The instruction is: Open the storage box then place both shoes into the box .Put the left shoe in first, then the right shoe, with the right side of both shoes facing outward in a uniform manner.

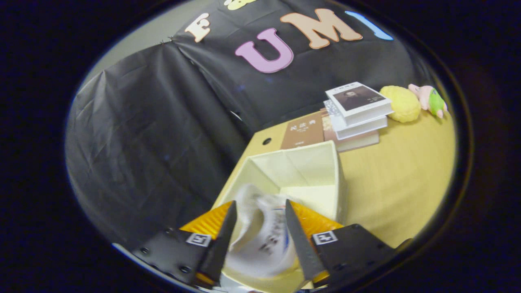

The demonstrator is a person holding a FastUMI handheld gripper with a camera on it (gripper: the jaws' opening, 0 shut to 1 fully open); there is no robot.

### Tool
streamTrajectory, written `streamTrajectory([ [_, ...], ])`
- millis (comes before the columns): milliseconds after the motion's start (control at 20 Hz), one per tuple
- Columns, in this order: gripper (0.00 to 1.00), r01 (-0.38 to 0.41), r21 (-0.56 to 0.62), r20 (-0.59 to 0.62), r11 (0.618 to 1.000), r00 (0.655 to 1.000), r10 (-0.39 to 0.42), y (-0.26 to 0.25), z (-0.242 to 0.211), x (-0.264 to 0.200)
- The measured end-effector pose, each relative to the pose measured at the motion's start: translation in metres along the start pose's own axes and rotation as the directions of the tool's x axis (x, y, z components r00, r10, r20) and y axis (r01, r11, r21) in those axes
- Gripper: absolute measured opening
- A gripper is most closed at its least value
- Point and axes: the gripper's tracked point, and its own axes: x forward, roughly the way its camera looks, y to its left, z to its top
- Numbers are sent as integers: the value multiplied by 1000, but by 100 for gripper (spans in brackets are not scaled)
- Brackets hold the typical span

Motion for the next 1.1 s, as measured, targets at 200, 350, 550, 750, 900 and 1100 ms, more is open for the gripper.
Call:
streamTrajectory([
  [200, 100, 49, -107, 171, 993, 985, -31, -14, 44, -44],
  [350, 100, 140, -182, 272, 973, 958, -86, -48, 58, -82],
  [550, 100, 358, -275, 429, 892, 876, -220, -110, 70, -130],
  [750, 100, 482, -323, 550, 815, 796, -253, -132, 78, -161],
  [900, 100, 569, -329, 631, 754, 726, -272, -138, 91, -195],
  [1100, 100, 569, -320, 654, 757, 711, -258, -127, 94, -217],
])
